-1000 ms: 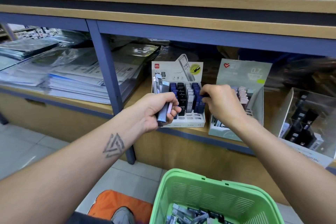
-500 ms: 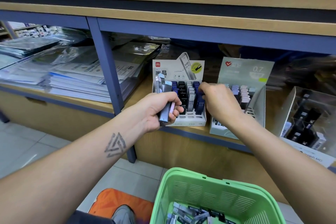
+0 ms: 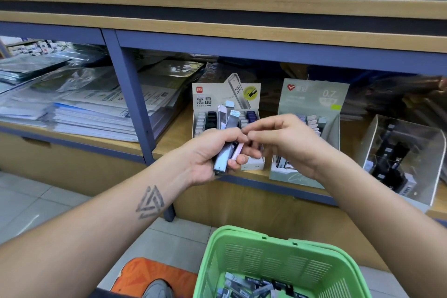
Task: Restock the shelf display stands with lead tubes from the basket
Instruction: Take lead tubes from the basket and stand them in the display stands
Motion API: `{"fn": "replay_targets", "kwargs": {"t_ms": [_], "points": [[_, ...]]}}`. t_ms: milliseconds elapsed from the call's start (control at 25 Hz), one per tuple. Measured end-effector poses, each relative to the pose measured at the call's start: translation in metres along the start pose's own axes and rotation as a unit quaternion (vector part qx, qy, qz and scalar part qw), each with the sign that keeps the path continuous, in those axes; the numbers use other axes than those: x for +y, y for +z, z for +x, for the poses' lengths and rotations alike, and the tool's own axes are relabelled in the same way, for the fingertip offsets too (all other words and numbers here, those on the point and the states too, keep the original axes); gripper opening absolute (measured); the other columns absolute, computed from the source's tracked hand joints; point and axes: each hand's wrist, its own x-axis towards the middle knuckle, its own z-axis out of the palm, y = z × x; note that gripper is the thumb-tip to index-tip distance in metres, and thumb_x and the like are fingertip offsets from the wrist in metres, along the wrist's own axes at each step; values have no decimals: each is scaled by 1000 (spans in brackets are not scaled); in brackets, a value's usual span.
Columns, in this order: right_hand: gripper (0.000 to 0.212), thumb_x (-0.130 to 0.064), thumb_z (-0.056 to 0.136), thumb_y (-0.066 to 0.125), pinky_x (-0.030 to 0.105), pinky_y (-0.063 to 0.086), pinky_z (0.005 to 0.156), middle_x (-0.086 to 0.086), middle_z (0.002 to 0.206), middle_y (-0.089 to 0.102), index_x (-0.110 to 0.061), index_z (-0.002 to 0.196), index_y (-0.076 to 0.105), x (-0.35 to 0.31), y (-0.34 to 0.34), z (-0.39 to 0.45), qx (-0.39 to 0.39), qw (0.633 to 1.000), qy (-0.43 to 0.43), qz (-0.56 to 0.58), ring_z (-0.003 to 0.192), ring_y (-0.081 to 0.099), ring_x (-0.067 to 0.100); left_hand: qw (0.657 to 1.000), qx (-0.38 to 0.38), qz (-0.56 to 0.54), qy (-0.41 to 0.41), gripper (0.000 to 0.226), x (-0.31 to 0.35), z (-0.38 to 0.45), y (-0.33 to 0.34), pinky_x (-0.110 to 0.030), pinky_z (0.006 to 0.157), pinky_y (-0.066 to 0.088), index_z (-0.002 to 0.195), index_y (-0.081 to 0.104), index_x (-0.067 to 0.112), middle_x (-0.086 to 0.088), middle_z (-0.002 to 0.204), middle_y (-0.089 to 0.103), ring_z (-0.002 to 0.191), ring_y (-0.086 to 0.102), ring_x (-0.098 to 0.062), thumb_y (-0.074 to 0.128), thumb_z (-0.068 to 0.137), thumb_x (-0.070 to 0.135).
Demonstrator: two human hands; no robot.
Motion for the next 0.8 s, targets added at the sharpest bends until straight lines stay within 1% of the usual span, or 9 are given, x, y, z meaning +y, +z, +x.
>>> {"fn": "replay_targets", "kwargs": {"t_ms": [80, 160, 240, 320, 440, 560, 640, 720, 800], "points": [[16, -9, 87, 75, 48, 52, 91, 14, 91, 75, -11, 103, 79, 2, -7, -11, -55, 997, 25, 54, 88, 68, 23, 1000, -29, 5, 0, 14, -3, -1, 5, -16, 38, 38, 104, 60, -6, -26, 88, 68, 50, 51, -14, 52, 96, 2], [25, -12, 81, 79, 48, 51, 94, 23, 100, 74, -5, 104, 77, 5, -13, -17, -55, 995, 25, 79, 91, 67, 27, 998, -59, 2, 4, 14, -6, -2, 9, -17, 40, 41, 106, 60, -5, -29, 92, 67, 52, 54, -15, 56, 94, 2], [29, -13, 75, 80, 42, 53, 87, 25, 95, 72, -1, 101, 75, 9, -21, -22, -46, 994, 21, 101, 87, 67, 25, 997, -79, 11, 6, 18, -9, -3, 14, -19, 42, 44, 107, 62, -5, -29, 94, 68, 55, 56, -16, 59, 91, 4], [28, -12, 73, 80, 33, 55, 79, 20, 89, 70, 0, 99, 74, 11, -30, -28, -53, 992, 14, 112, 81, 66, 23, 996, -90, 18, 4, 17, -12, -1, 21, -20, 44, 47, 106, 63, -5, -28, 93, 69, 57, 58, -17, 59, 93, 5], [29, -8, 73, 80, 31, 57, 80, 19, 92, 70, -2, 100, 72, 14, -46, -37, -69, 991, 2, 113, 84, 66, 23, 995, -103, 9, -2, 20, -15, 6, 34, -20, 43, 45, 105, 60, -7, -28, 93, 67, 56, 55, -16, 60, 94, 9], [27, -6, 78, 79, 33, 55, 80, 18, 92, 69, 1, 103, 71, 20, -59, -48, -42, 996, 4, 82, 84, 64, 25, 994, -107, 22, -6, 21, -19, 14, 50, -19, 43, 44, 102, 61, -7, -27, 93, 67, 53, 55, -15, 61, 93, 12], [19, -4, 82, 78, 36, 52, 77, 18, 89, 68, 1, 100, 73, 23, -70, -58, -14, 997, 12, 72, 82, 62, 26, 994, -100, 31, -12, 18, -24, 20, 66, -20, 44, 48, 101, 63, -6, -26, 91, 69, 54, 58, -16, 58, 96, 11], [12, 4, 83, 74, 33, 52, 73, 19, 88, 69, 0, 95, 73, 26, -86, -69, 24, 997, 15, 78, 77, 61, 25, 995, -88, 35, -18, 20, -30, 26, 82, -23, 46, 54, 103, 65, -7, -27, 91, 70, 57, 65, -19, 57, 98, 11], [17, 15, 83, 67, 27, 56, 67, 18, 85, 69, 0, 91, 72, 31, -106, -81, 67, 992, 14, 110, 72, 63, 22, 996, -78, 46, -23, 23, -36, 32, 96, -26, 49, 58, 106, 66, -9, -28, 92, 71, 62, 71, -22, 58, 98, 11]]}}
